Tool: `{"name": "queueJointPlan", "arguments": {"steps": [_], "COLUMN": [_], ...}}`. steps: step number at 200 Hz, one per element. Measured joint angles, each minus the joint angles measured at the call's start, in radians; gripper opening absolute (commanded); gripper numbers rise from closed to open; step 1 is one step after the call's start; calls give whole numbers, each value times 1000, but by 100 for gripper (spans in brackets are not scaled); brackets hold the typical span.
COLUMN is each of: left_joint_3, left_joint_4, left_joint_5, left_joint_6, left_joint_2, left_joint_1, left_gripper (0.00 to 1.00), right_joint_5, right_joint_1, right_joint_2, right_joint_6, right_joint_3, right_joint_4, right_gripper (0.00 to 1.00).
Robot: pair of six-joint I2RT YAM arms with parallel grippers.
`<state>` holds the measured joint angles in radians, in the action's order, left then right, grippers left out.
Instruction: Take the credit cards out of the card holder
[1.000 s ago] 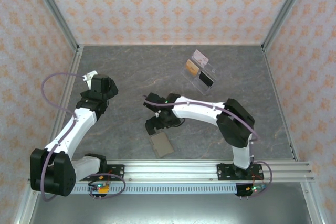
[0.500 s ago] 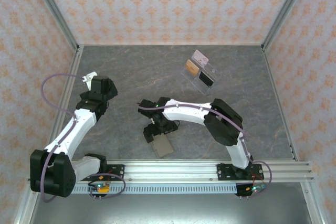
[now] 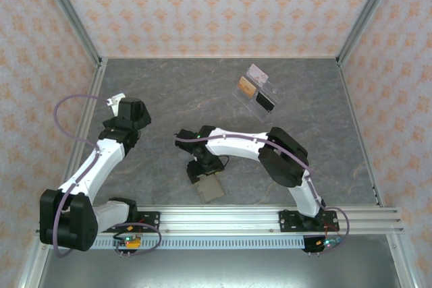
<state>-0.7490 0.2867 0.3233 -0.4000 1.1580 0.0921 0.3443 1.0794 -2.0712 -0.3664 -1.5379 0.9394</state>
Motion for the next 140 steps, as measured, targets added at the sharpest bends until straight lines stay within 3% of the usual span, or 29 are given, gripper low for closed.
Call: {"name": "queueJointPlan", "arguments": {"steps": [70, 102, 140], "left_joint_3": [-29, -53, -55], "left_joint_4": [66, 84, 89], "left_joint_5": [-40, -170, -399], "left_joint_6": [-58, -110, -153], "left_joint_2": [69, 101, 110], "left_joint_1": [0, 2, 37], "left_gripper": [100, 100, 100], "right_joint_5": [-50, -47, 19], "right_joint_1": [-47, -177, -339], "right_joint_2": [23, 63, 79], "right_joint_6": [0, 1, 0], "right_joint_3": [14, 37, 69], "right_joint_4": [-26, -90, -209], "right_gripper": [65, 64, 62]}}
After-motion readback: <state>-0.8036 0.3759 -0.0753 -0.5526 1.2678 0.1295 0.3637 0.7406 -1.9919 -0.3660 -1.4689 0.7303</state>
